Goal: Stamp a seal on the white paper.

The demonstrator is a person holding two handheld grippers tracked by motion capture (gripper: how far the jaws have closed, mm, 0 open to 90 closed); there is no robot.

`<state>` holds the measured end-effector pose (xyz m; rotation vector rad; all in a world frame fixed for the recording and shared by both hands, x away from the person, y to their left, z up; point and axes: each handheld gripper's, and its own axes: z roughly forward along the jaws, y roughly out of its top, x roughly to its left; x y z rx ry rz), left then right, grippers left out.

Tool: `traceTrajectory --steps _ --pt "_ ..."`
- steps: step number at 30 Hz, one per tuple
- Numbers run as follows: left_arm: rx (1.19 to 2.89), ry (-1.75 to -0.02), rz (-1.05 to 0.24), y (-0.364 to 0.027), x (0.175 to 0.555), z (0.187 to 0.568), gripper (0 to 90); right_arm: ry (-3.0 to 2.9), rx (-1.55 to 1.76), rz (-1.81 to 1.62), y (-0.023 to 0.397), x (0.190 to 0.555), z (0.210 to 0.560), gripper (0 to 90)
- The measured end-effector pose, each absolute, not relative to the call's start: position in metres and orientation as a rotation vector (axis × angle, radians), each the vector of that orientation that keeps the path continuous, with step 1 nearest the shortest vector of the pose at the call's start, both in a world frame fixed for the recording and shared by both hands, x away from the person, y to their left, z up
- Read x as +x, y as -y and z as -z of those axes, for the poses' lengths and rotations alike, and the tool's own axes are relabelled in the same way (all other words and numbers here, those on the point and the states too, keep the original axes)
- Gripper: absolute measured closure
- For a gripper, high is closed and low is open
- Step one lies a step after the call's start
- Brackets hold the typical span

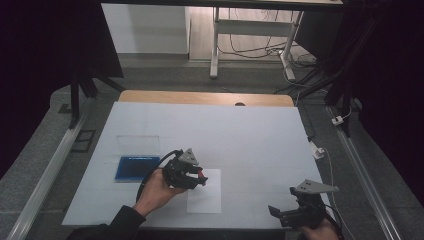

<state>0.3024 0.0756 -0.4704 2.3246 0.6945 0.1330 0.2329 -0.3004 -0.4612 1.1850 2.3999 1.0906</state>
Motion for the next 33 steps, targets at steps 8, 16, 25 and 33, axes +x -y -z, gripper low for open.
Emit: traceTrajectory --steps 8,16,25,33 --pt "2.354 -0.683 -0.133 -0.068 0.301 0.482 58.5 -2.404 1.178 -1.096 0.3 0.233 0.461 0.0" --pt "2.371 -0.684 -0.14 -0.062 0.3 0.493 58.5 -2.412 1.168 -1.082 0.299 0.233 0.462 0.0" --pt "2.405 -0.661 -0.178 -0.056 0.297 0.501 58.5 -2.417 1.163 -1.074 0.298 0.233 0.462 0.0" --pt "2.372 -0.689 -0.204 -0.056 0.292 0.506 58.9 -2.42 1.157 -1.065 0.297 0.233 0.462 0.0"
